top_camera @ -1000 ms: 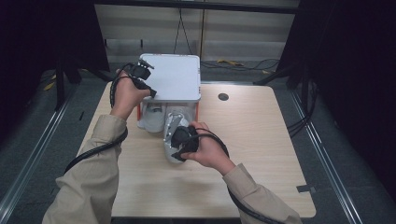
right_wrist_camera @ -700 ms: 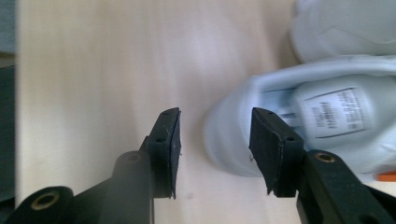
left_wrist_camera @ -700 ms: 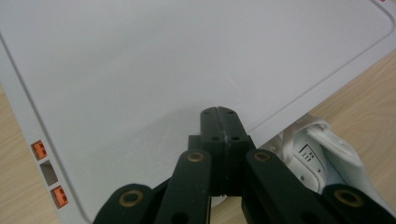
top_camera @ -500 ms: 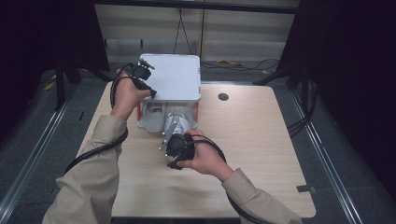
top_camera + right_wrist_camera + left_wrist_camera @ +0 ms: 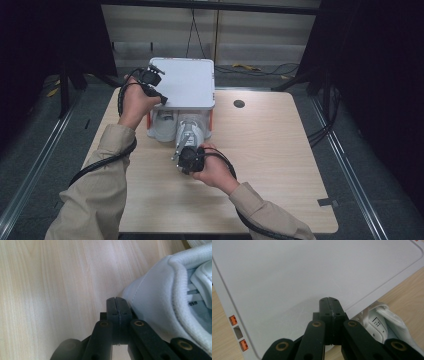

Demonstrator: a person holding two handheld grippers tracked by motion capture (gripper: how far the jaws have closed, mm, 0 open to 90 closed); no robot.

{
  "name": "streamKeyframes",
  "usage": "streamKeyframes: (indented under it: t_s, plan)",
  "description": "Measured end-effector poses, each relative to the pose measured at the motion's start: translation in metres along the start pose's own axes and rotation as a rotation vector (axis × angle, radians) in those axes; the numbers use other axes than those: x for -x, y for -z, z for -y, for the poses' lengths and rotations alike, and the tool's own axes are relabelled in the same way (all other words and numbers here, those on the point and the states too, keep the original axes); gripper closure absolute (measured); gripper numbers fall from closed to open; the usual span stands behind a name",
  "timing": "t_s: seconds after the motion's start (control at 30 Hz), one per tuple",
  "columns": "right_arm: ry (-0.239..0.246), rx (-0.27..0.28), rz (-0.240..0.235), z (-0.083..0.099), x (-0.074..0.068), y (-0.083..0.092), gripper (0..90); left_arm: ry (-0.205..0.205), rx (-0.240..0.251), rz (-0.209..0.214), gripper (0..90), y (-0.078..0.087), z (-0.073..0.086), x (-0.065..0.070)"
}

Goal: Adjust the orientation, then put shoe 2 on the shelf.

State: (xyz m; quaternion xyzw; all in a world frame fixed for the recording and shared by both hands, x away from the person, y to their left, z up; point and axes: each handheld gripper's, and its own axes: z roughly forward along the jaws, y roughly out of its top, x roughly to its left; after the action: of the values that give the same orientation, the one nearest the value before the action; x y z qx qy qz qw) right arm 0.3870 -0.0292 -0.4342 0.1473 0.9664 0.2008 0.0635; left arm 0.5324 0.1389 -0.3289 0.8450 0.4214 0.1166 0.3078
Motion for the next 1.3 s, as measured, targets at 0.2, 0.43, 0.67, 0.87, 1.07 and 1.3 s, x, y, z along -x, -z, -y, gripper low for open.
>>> streamKeyframes:
  t_s: [0.2,0.43,0.67,0.87,1.07,1.3]
  plan:
    - [0.011,0.004,0.041,-0.003,0.007,0.011,90.0,-0.002,-0.002,-0.006,90.0,0.000,0.000,0.001]
    - [-0.010,0.023,0.071,-0.009,0.029,0.013,90.0,-0.008,-0.006,-0.014,90.0,0.000,-0.001,0.002]
    - [-0.065,0.046,0.058,-0.012,0.044,0.008,90.0,-0.002,0.001,-0.003,90.0,0.000,0.000,0.000]
    - [-0.098,0.059,0.072,-0.017,0.058,0.004,90.0,-0.001,0.007,0.002,90.0,0.000,0.001,0.000]
    - [-0.116,0.072,0.062,-0.026,0.064,0.000,90.0,-0.002,0.010,0.007,90.0,0.000,0.001,-0.001]
    - [-0.102,0.073,0.070,-0.022,0.061,0.000,90.0,-0.003,0.012,0.009,90.0,0.000,0.002,-0.001]
